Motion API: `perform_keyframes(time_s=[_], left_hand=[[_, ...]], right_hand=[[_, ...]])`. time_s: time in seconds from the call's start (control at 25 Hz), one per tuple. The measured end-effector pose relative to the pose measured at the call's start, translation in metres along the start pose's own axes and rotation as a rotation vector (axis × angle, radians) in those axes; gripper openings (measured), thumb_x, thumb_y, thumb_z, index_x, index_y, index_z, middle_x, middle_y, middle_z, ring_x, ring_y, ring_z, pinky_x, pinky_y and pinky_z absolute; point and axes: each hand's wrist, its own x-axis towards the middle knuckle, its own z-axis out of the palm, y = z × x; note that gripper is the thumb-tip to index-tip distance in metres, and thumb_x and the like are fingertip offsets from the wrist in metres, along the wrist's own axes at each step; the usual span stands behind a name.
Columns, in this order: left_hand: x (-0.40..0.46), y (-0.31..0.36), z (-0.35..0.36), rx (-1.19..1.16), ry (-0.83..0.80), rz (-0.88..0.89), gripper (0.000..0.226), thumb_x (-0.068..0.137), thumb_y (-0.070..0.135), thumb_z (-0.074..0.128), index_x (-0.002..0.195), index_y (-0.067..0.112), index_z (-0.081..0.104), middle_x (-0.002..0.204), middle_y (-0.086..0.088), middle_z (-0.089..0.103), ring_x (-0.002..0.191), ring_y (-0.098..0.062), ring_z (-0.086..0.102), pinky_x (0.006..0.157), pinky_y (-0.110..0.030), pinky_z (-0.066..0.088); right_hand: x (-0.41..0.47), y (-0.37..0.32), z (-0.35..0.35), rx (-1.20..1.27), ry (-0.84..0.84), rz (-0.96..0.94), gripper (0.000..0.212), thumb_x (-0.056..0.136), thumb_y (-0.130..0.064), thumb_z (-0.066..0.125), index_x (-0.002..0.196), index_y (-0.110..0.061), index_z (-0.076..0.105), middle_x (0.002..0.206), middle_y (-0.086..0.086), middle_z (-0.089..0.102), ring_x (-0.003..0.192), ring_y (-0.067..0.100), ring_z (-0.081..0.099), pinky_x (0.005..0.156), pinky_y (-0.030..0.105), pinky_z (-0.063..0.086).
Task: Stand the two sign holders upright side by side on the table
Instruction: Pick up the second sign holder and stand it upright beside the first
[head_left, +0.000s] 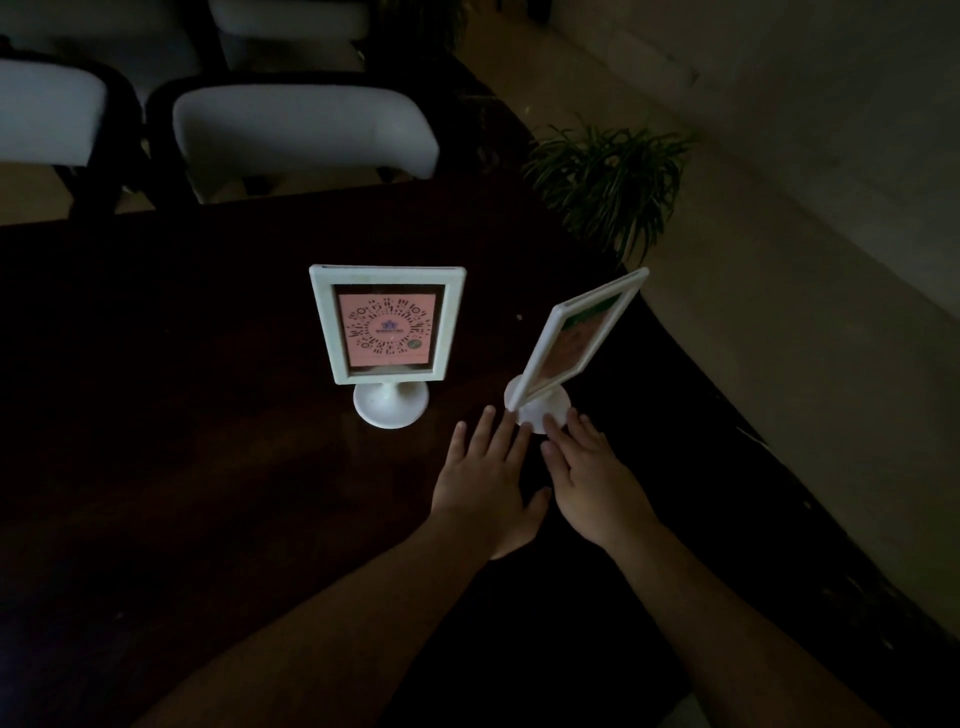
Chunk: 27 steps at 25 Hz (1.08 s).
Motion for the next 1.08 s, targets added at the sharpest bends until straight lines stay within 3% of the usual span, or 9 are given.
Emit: perform_keyframes(time_s=[0.52, 0.76, 0.84, 0.92, 1.0, 1.08], left_hand=[[0.033, -0.030, -0.009, -0.004, 0.032, -0.072, 0.083, 0.089, 0.060, 0.015, 0.158, 0.017, 0.004, 0.167, -0.006, -0.003, 0.151, -0.024, -0.013, 0.118, -0.046, -0.007], [0.033, -0.034, -0.023, -0.082, -0.019, -0.081, 0.081, 0.093, 0.053, 0.025, 0.158, 0.012, 0.001, 0.167, -0.009, -0.005, 0.151, -0.024, -0.012, 0.122, -0.044, -0.002], [0.020, -0.028, -0.039, -0.169, -0.030, -0.011, 0.078, 0.095, 0.045, 0.036, 0.158, 0.009, 0.007, 0.167, -0.012, 0.006, 0.152, -0.026, -0.003, 0.122, -0.041, 0.004], [-0.003, -0.025, -0.065, -0.272, 0.005, 0.080, 0.074, 0.094, 0.039, 0.048, 0.156, 0.010, 0.021, 0.162, -0.012, 0.025, 0.150, -0.027, 0.016, 0.119, -0.038, 0.018], [-0.028, -0.030, -0.098, -0.335, 0.143, 0.158, 0.065, 0.091, 0.039, 0.055, 0.148, 0.015, 0.038, 0.146, -0.006, 0.048, 0.134, -0.021, 0.045, 0.103, -0.032, 0.040], [-0.047, -0.037, -0.141, -0.335, 0.307, 0.216, 0.051, 0.090, 0.040, 0.057, 0.137, 0.021, 0.051, 0.129, 0.000, 0.060, 0.110, -0.014, 0.059, 0.085, -0.025, 0.048]], right_hand=[[0.054, -0.030, -0.004, -0.043, -0.044, -0.002, 0.055, 0.103, -0.047, 0.020, 0.154, -0.027, 0.023, 0.165, 0.008, 0.015, 0.151, 0.023, 0.009, 0.118, 0.044, 0.017], [0.064, -0.039, -0.004, -0.072, -0.060, -0.001, 0.054, 0.104, -0.046, 0.021, 0.155, -0.027, 0.021, 0.165, 0.009, 0.015, 0.151, 0.025, 0.010, 0.118, 0.044, 0.017], [0.059, -0.039, -0.009, -0.039, -0.052, -0.018, 0.053, 0.103, -0.045, 0.027, 0.154, -0.028, 0.024, 0.164, 0.008, 0.019, 0.151, 0.024, 0.012, 0.116, 0.044, 0.022], [0.050, -0.039, -0.024, -0.004, 0.068, -0.088, 0.049, 0.101, -0.039, 0.041, 0.148, -0.023, 0.040, 0.155, 0.011, 0.039, 0.145, 0.026, 0.031, 0.110, 0.040, 0.034], [0.043, -0.043, -0.051, 0.033, 0.232, -0.192, 0.038, 0.097, -0.033, 0.055, 0.130, -0.016, 0.061, 0.128, 0.011, 0.065, 0.120, 0.027, 0.059, 0.094, 0.035, 0.047], [0.041, -0.052, -0.086, 0.069, 0.312, -0.274, 0.028, 0.093, -0.029, 0.061, 0.117, -0.016, 0.067, 0.111, 0.006, 0.071, 0.102, 0.023, 0.066, 0.083, 0.032, 0.051]])
